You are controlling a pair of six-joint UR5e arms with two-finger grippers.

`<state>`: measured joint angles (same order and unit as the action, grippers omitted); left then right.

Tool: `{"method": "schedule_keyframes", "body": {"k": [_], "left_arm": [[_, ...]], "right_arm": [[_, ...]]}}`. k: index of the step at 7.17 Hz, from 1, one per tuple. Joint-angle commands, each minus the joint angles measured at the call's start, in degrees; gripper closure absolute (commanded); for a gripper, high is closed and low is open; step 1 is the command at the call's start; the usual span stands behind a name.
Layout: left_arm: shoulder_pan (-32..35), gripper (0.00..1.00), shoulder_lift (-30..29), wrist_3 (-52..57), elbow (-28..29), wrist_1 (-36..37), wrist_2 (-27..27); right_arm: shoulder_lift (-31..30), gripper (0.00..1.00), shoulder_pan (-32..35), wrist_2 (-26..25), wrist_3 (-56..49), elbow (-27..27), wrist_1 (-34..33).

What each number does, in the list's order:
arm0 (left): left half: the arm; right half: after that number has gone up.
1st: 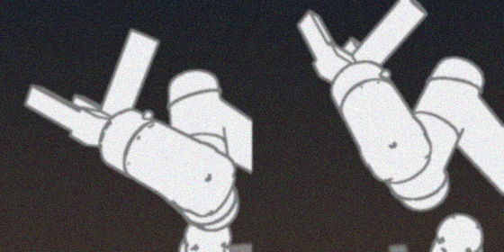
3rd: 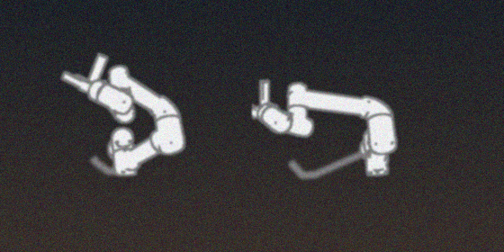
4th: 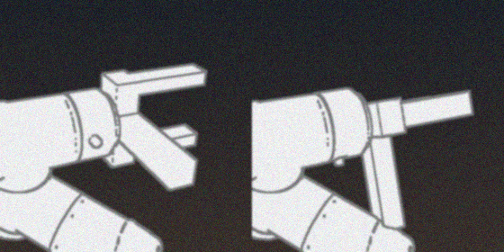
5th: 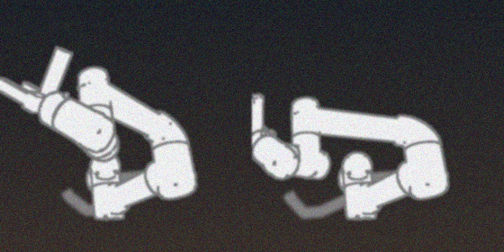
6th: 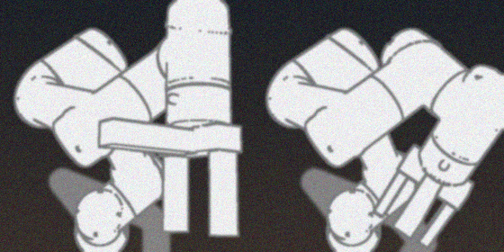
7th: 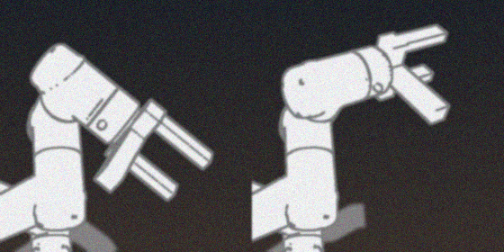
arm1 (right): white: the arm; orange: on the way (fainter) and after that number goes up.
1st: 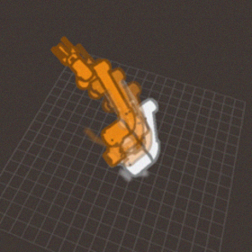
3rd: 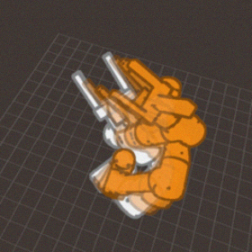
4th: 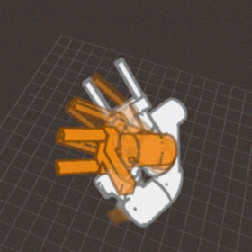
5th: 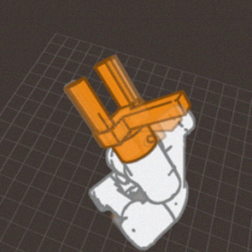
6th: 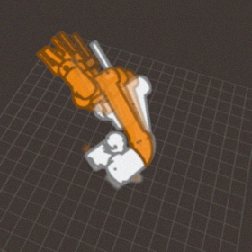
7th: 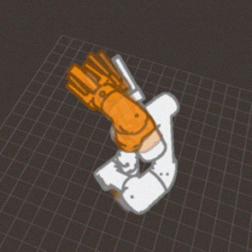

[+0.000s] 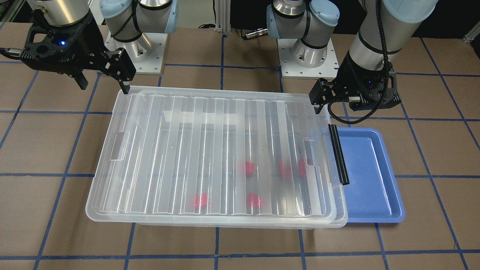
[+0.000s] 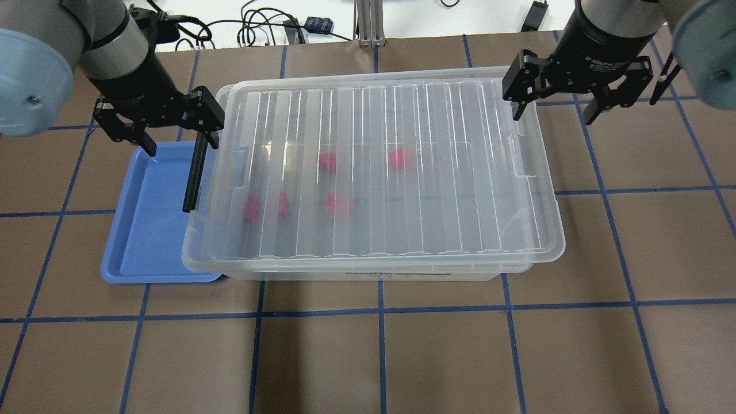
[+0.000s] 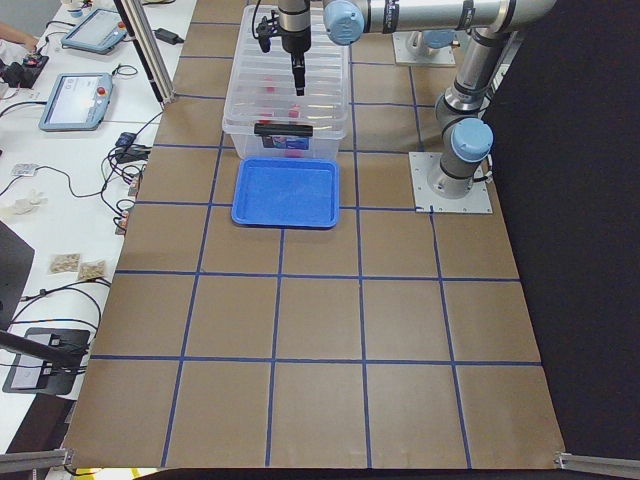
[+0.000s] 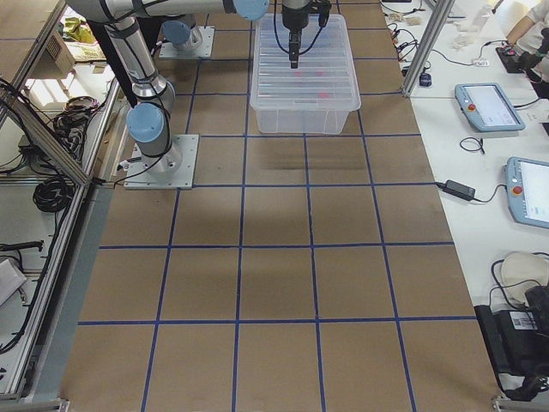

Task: Place red block in blue tray from box

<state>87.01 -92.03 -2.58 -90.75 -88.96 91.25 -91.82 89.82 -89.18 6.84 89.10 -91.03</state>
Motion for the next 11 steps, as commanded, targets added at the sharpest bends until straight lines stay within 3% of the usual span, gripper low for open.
{"method": "schedule_keyframes", "body": {"k": [1,4,6,11], "left_arm": [[0.00,0.00,-0.16,0.03,0.04,0.01,-0.36],[0.00,0.00,0.01,0.47,0.04,0.01,0.34],[0.00,0.00,0.01,0.47,0.04,-0.08,0.16],[0.00,0.00,-0.34,0.47,0.13,0.19,0.25]], "right_arm": [[0.15,0.00,0.01,-0.03,-0.34,0.02,-0.02],[0.50,0.00,-0.08,-0.12,-1.04,1.77,-0.11],[5.14,0.00,-0.70,-0.38,-2.52,5.89,-8.05],[9.91,0.00,-6.23,-0.29,-10.79,11.61,-17.49]]}}
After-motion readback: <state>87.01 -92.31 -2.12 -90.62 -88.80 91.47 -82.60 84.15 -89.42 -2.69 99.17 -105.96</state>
